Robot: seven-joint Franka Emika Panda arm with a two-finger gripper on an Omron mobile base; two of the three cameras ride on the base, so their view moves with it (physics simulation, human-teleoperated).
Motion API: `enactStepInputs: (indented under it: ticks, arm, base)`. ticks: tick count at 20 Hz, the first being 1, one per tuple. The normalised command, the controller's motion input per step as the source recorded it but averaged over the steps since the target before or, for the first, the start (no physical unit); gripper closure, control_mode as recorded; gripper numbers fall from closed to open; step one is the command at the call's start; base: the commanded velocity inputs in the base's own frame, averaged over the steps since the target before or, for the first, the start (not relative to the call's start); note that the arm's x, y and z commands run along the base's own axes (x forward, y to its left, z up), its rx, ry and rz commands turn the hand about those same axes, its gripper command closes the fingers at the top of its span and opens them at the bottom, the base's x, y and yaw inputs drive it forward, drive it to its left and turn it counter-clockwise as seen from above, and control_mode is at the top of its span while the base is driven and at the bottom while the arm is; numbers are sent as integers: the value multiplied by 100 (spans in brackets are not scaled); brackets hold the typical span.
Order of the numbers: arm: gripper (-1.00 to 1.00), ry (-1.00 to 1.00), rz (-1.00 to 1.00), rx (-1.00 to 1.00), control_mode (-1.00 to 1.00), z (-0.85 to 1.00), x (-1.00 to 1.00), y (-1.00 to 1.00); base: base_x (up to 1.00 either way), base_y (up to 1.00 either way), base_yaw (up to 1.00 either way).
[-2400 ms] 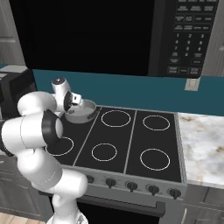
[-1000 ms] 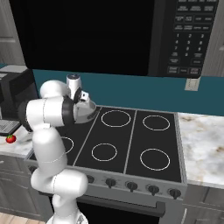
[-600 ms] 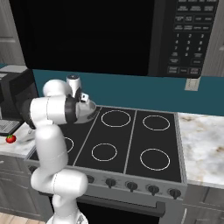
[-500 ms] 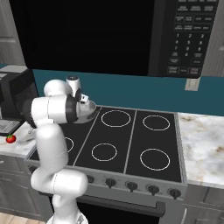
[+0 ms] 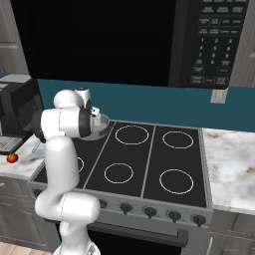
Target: Put the tomato and lemon wedge in the pot. Retrieve the spatula and lightly stir the vegetables in the pot.
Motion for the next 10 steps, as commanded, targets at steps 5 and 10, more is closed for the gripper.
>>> enactStepInputs:
  ticks: [5,10]
  arm:
    - [100,4,0,0,-100,0,26,0]
    - [100,6,0,0,-100,-19,15,0]
  base:
    - [0,0,0]
    - [0,0,0]
